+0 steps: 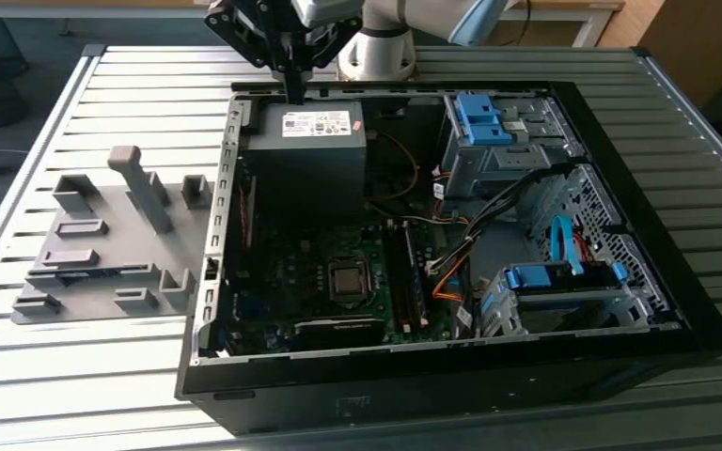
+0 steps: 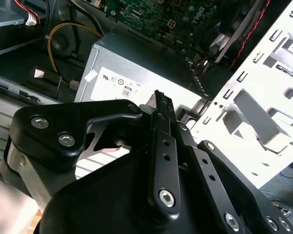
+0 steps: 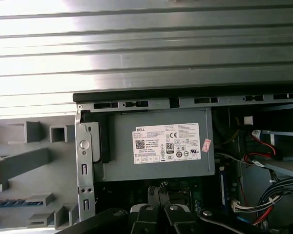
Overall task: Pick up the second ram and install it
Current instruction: 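Reach for the second ram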
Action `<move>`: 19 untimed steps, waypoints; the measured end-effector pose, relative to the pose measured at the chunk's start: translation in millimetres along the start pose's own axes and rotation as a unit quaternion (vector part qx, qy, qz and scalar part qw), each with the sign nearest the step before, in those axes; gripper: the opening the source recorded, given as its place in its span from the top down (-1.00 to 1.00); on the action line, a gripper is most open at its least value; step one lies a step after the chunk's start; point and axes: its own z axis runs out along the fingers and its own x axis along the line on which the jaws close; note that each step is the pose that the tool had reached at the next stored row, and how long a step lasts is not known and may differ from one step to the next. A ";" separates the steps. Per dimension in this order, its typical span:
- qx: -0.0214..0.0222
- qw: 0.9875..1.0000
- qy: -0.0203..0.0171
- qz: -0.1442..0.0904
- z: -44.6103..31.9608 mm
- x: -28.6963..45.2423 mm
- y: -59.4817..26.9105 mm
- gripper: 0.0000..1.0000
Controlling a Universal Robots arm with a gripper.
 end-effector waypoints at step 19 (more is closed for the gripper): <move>0.000 1.000 0.000 0.000 -0.1 4.1 -0.3 0.79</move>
